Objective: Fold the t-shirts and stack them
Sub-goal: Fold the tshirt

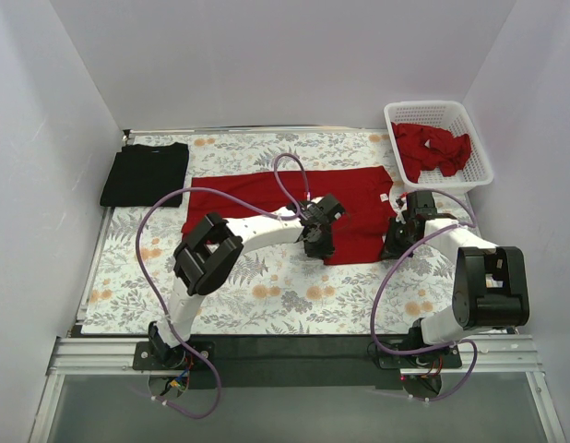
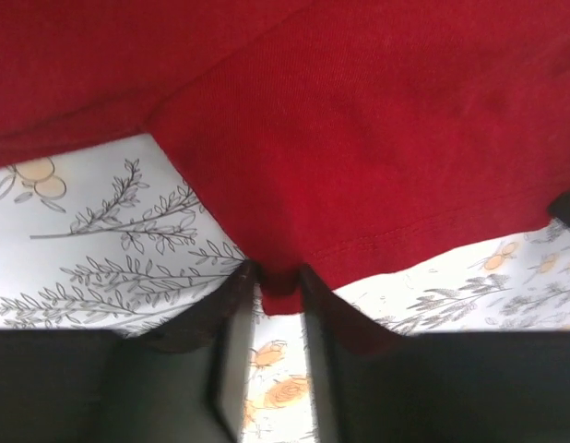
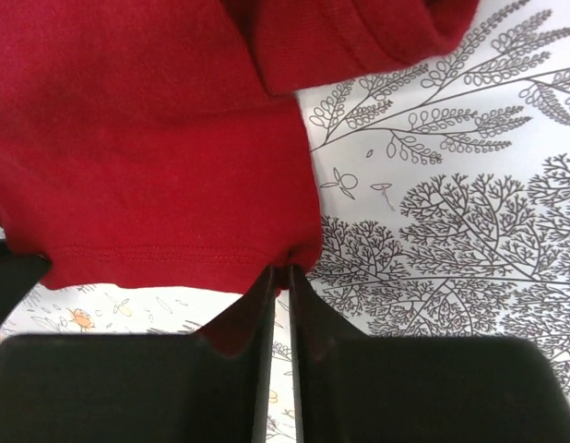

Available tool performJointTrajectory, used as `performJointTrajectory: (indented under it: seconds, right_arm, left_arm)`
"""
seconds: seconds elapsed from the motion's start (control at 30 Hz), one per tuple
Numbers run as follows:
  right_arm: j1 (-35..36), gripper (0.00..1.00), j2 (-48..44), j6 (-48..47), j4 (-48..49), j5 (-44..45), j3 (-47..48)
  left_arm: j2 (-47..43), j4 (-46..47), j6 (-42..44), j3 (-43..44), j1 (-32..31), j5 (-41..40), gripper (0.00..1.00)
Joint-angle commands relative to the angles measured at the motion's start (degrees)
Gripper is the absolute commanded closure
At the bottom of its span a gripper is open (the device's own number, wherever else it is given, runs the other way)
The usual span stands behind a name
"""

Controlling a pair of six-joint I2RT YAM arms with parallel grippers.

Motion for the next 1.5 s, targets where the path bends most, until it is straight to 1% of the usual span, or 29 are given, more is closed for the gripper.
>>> performJointTrajectory:
  seconds: [0.0, 0.03, 0.07, 0.17, 0.23, 0.3, 0.37, 0.47, 0.53, 0.57, 0.67, 0.9, 1.17, 1.47]
  right_arm:
    - [0.40, 0.91, 0.42, 0.16, 1.14, -0.88, -0.01]
    - [0.40, 0.97, 0.33, 0.08, 1.14, -1.06, 0.17]
    - [0.40, 0.99, 0.15, 0.08, 1.05, -1.32, 0.52]
    - [0.40, 0.99, -0.46, -0.01, 1.05, -2.72, 2.72]
    - [0.40, 0.99, -0.29, -0.01, 0.88, -3.52, 5.52]
    - [0.57, 0.99, 0.41, -0.19, 0.44, -4.22, 8.24]
    - [0.49, 0.99, 1.90, -0.54, -0.53, -4.75, 13.25]
    - [0.66, 0.99, 4.71, -0.89, -2.11, -5.80, 21.07]
    - [1.01, 0.99, 6.82, -1.07, -3.16, -6.33, 25.46]
    - [1.10, 0.99, 9.09, -1.42, -3.60, -6.77, 29.49]
    - [1.45, 0.99, 13.75, -1.51, -3.96, -7.73, 36.62]
    - [2.68, 0.99, 24.05, -3.09, -3.96, -9.49, 48.93]
    - [3.12, 0.99, 31.61, -4.32, -2.56, -8.18, 57.38]
    - [3.21, 0.99, 37.85, -2.83, 2.36, -11.43, 60.11]
  left_arm:
    - [1.77, -2.35, 0.51, 0.44, -0.34, 0.59, 0.77]
    - [1.68, -2.35, 0.42, 0.44, -0.34, 0.50, 0.83]
    - [1.34, -2.26, 0.42, 0.35, -0.34, 0.41, 0.92]
    - [-0.42, -2.17, 0.95, 0.09, 0.36, -0.20, 1.00]
    - [-1.83, -1.30, 0.77, -0.88, 1.50, 0.67, 1.00]
    - [-4.10, -0.33, 0.60, -1.76, 3.96, 1.37, 1.00]
    - [-5.26, 0.29, 0.77, -2.02, 6.51, 2.34, 1.00]
    - [-6.05, 1.08, 2.08, -0.97, 9.85, 7.08, 1.00]
    - [-5.79, 1.69, 2.53, 0.17, 12.04, 9.10, 1.00]
    - [-5.61, 1.96, 2.96, 0.61, 12.66, 10.68, 1.00]
    - [-4.74, 2.31, 3.41, 2.89, 15.03, 12.27, 1.00]
    - [-0.17, 2.66, 3.41, 9.92, 18.38, 16.31, 1.00]
    - [6.24, 2.92, 2.44, 15.98, 21.98, 17.99, 1.00]
    - [9.77, 3.45, 2.79, 16.79, 24.35, 15.88, 1.00]
